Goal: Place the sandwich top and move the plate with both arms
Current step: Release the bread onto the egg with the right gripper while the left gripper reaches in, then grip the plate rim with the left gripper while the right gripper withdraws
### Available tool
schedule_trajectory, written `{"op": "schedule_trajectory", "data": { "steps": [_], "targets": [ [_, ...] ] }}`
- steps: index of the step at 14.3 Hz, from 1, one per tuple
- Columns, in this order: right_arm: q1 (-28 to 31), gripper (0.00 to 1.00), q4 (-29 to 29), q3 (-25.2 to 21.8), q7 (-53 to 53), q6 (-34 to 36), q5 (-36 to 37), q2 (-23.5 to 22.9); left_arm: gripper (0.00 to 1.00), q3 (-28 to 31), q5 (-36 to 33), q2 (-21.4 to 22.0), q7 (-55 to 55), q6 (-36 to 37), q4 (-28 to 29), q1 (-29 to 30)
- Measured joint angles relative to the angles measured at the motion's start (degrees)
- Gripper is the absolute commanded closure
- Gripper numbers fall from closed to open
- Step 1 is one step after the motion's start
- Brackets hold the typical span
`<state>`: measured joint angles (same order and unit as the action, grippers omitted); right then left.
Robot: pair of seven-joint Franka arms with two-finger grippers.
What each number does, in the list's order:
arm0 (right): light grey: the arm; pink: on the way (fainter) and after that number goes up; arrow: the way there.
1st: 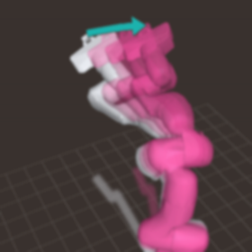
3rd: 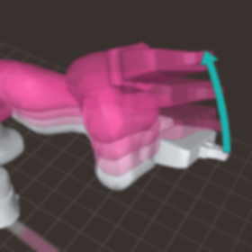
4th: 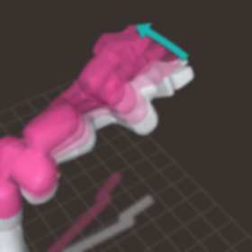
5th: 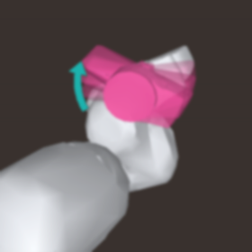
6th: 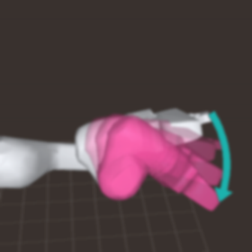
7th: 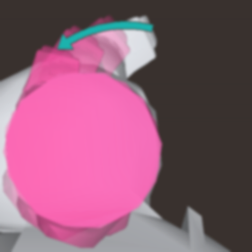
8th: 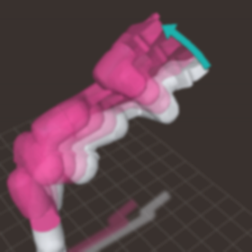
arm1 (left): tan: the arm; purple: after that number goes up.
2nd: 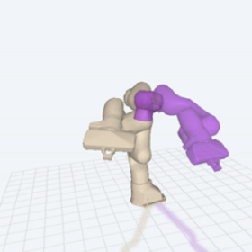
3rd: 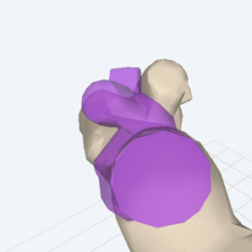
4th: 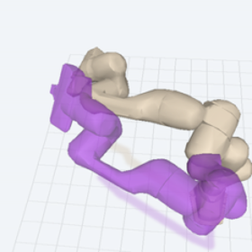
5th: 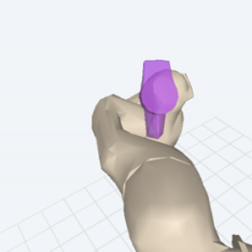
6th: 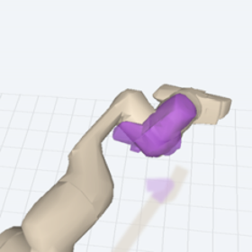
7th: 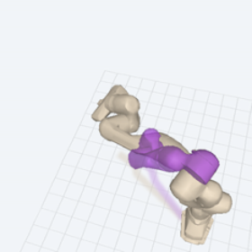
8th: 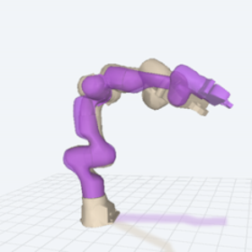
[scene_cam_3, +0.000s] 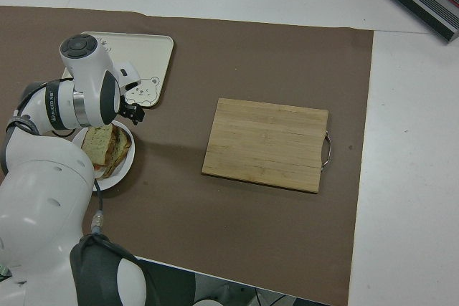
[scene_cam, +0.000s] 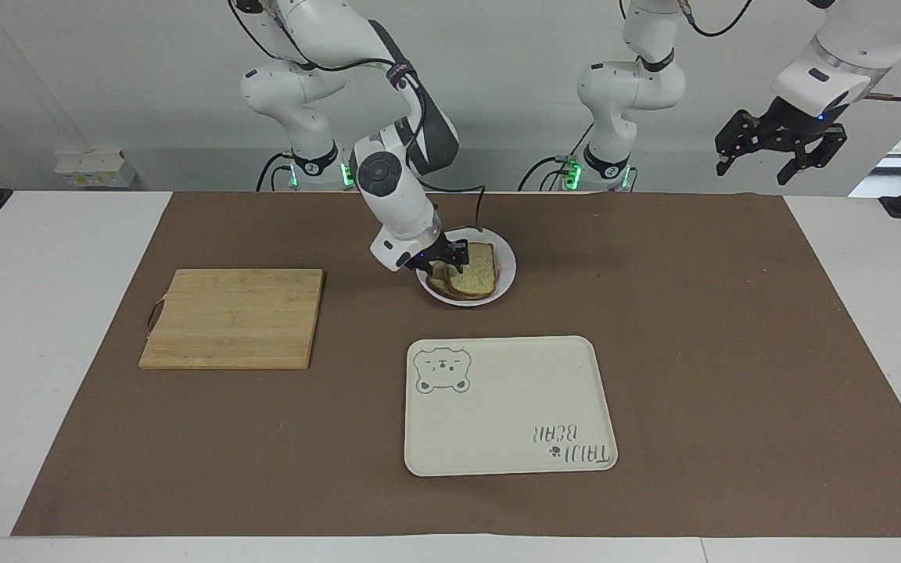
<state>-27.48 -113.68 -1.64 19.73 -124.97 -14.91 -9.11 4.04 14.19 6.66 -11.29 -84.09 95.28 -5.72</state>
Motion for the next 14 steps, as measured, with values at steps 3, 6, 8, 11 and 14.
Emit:
{"op": "schedule_trajectory", "data": {
  "steps": [3,6,8,11,14],
  "targets": [
    [3.02,0.00,1.01,-0.08,-0.02,0.58,3.57,1.83,0.00,0.42,10.87,2.22,-2.54,-9.07,12.49,0.16],
    [5.82,0.00,3.01,-0.14,-0.02,3.94,7.50,3.29,0.00,0.45,22.86,3.12,-8.75,-19.78,25.61,0.16],
    [7.79,0.00,5.38,-0.18,-0.05,7.57,8.19,4.04,0.00,0.02,31.96,3.32,-14.14,-25.60,33.41,-0.37],
    [10.95,0.00,7.59,-0.23,-0.09,11.05,8.36,5.83,0.00,-0.27,44.41,3.08,-22.83,-31.92,41.47,-3.53],
    [14.66,0.00,8.24,-0.31,-0.29,14.49,8.40,8.69,0.04,-0.41,53.55,1.32,-30.89,-34.21,46.05,-6.39]
  ]
}}
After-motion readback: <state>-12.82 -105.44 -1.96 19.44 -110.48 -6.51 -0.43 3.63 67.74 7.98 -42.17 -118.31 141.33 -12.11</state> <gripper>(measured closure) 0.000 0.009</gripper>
